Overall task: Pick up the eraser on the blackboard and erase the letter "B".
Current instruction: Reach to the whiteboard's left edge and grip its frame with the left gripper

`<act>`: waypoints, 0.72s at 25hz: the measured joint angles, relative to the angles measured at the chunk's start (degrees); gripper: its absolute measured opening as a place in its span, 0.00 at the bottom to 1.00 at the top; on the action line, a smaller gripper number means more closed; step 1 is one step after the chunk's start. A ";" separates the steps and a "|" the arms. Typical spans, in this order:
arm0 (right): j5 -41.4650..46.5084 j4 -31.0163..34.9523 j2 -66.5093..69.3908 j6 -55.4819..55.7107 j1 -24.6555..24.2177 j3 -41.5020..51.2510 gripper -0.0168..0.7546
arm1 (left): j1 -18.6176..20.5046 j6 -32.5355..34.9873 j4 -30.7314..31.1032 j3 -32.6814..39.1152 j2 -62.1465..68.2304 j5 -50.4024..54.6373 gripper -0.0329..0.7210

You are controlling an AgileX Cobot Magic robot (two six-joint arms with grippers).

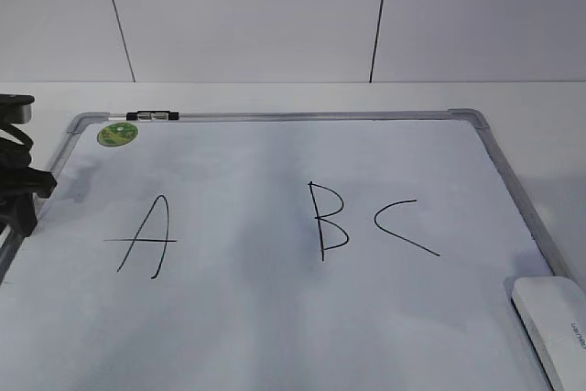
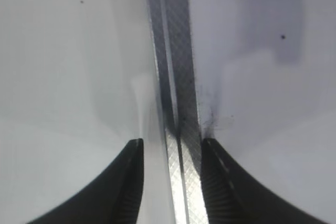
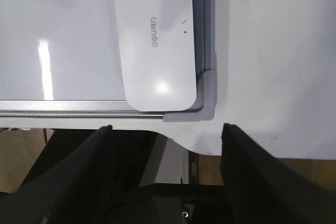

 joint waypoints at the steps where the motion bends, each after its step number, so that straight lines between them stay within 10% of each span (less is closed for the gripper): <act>1: 0.00 0.00 0.00 0.00 0.00 0.00 0.67 | 0.08 0.00 0.00 0.00 0.00 0.00 0.43; 18: -0.04 0.00 0.00 0.00 0.00 0.00 0.67 | 0.12 0.12 -0.31 -5.03 0.47 4.02 0.46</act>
